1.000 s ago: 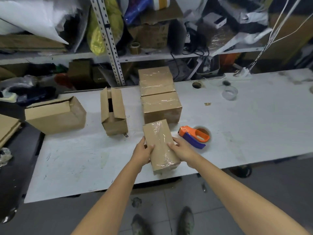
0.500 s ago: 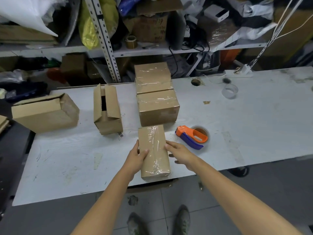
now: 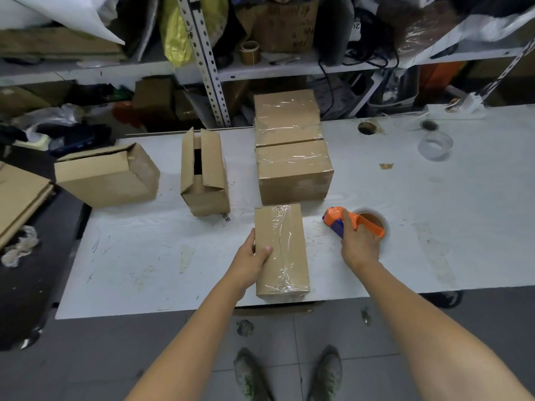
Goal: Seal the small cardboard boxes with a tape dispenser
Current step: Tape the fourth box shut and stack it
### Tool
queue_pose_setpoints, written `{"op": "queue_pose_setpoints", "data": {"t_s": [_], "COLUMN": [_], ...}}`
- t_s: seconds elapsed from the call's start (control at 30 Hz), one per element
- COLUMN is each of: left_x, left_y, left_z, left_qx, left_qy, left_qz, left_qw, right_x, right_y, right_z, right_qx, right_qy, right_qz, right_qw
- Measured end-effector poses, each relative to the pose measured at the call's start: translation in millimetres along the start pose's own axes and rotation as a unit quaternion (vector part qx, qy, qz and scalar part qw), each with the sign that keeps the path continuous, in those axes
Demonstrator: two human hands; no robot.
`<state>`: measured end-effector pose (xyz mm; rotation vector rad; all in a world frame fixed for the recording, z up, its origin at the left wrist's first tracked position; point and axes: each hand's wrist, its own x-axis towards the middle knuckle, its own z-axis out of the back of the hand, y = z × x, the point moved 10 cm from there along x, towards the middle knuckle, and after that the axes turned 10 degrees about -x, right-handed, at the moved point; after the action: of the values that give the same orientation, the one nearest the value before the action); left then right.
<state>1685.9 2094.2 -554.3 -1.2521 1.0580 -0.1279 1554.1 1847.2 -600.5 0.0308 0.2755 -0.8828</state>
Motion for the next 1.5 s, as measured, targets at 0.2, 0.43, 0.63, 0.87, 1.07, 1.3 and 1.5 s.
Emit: {"op": "queue_pose_setpoints", "data": {"t_s": [0.2, 0.43, 0.63, 0.87, 1.07, 1.3, 1.5], "left_x": [2.3, -12.7, -25.9, -37.2, -26.1, -18.7, -4.8], "left_y": [-10.1, -74.0, -146.9, -187.2, -164.9, -148.9, -153.1], "left_z": [10.5, 8.1, -27.8, -38.1, -23.9, -3.3, 35.8], "left_qx": [0.064, 0.242, 0.125, 0.073, 0.091, 0.089, 0.102], "left_qy": [-0.051, -0.101, 0.055, 0.097, 0.089, 0.064, -0.053], "left_qz": [-0.002, -0.072, -0.11, -0.126, -0.071, -0.058, -0.102], "left_qw": [0.997, 0.962, 0.984, 0.984, 0.989, 0.992, 0.988], "right_x": [-14.2, -64.6, -86.5, -81.5, -78.9, -78.6, -65.2], "right_y": [-3.9, -6.4, 33.4, 53.1, 66.6, 88.6, 93.5], "right_z": [28.4, 125.0, 198.1, 225.0, 214.2, 215.2, 218.7], "right_qx": [0.076, 0.244, 0.306, 0.302, 0.213, 0.166, 0.156], "right_qy": [0.034, 0.022, 0.103, 0.116, 0.103, 0.09, 0.09], "right_qz": [0.041, 0.084, 0.196, 0.215, 0.242, 0.297, 0.304], "right_qw": [0.996, 0.966, 0.926, 0.921, 0.941, 0.936, 0.935]}}
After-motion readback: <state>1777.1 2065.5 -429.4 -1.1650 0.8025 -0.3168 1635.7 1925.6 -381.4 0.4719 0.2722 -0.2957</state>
